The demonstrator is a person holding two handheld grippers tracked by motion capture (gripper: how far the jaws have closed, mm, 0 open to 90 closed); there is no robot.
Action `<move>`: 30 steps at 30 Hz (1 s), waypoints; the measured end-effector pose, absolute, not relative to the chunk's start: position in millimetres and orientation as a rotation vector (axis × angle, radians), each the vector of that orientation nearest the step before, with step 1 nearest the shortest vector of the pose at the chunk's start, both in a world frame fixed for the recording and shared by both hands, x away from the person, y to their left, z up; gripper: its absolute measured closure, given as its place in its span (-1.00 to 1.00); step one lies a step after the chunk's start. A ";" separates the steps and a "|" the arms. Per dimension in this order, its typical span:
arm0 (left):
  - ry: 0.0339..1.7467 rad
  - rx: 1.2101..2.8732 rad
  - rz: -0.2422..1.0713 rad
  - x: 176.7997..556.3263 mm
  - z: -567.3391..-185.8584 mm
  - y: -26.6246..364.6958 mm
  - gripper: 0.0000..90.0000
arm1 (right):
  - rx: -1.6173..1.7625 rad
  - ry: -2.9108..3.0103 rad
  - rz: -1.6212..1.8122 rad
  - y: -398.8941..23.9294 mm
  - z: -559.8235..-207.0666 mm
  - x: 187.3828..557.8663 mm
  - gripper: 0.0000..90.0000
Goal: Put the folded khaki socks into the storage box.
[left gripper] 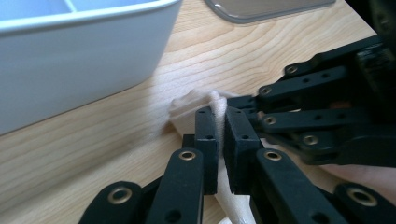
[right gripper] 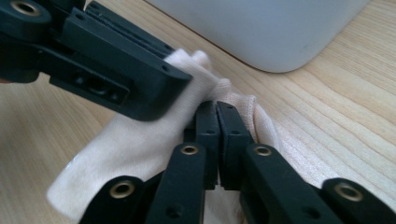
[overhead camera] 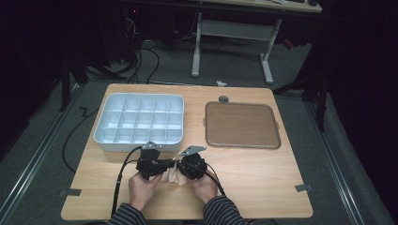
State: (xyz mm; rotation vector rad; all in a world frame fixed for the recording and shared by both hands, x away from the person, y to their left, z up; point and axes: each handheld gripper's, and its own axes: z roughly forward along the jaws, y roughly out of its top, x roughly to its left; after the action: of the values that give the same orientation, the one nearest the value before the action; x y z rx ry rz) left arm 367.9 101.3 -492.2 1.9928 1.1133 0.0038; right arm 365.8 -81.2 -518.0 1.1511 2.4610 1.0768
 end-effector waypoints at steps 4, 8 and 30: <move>1.127 2.000 0.027 366.7 -493.2 102.5 0.89 | 1.124 2.436 1.061 -86.8 -510.2 360.5 0.85; 1.136 1.999 0.036 366.6 -493.2 101.2 0.89 | 1.127 2.384 1.078 -99.9 -497.9 351.8 0.76; 1.118 2.015 0.044 364.2 -489.1 95.2 0.89 | 1.263 2.415 1.058 -119.1 -522.8 343.0 0.69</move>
State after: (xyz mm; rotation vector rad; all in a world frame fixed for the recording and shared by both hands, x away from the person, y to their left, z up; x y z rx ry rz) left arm 364.2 95.2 -489.1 2.0145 1.1180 0.0442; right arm 343.0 -119.1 -522.8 1.2632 2.4150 1.0580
